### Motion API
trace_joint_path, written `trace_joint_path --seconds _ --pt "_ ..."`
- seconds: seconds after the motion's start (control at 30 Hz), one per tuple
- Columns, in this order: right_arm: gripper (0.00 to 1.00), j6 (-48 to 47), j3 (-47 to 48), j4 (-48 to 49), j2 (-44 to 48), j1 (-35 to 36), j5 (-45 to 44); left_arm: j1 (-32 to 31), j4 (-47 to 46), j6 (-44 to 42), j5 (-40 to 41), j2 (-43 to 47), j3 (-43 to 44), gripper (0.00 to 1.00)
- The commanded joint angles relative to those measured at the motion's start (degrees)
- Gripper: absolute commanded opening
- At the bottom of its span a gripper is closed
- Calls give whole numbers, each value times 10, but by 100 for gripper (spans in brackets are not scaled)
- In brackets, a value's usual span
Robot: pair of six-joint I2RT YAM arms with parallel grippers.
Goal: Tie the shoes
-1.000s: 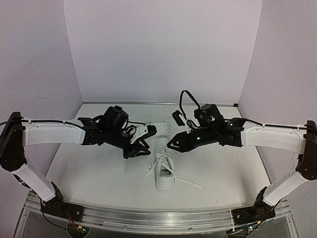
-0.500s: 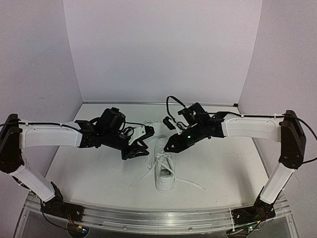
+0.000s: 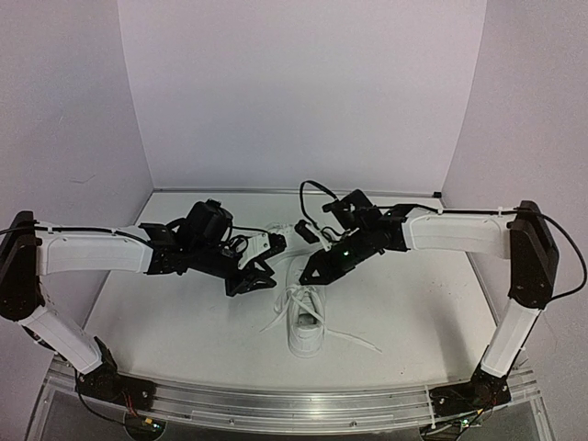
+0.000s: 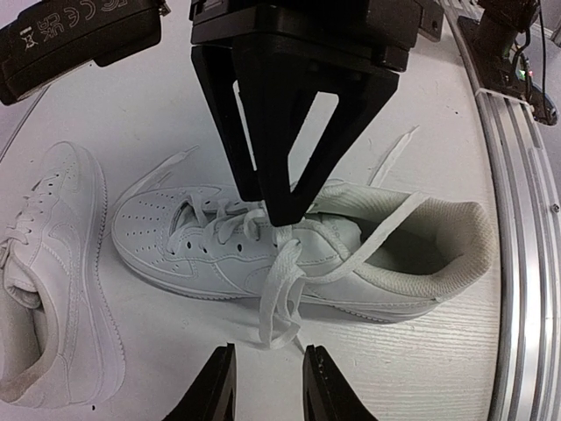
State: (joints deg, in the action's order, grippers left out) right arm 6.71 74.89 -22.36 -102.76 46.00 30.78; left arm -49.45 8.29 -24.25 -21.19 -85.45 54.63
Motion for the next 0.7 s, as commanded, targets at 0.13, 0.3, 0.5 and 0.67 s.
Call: trace_joint_path --seconds 0.13,0.3,0.5,0.67 --pt "23 -21 27 -20 -18 0 14 -2 -21 -6 8 10 5 28" --pt "20 -25 30 -26 -21 1 19 -2 -20 -6 9 10 6 28" --pt "19 -34 30 -38 -16 2 23 -2 -19 -5 10 5 8 28" --pt "8 -37 32 -44 -11 4 19 -2 -21 -2 10 6 7 28"
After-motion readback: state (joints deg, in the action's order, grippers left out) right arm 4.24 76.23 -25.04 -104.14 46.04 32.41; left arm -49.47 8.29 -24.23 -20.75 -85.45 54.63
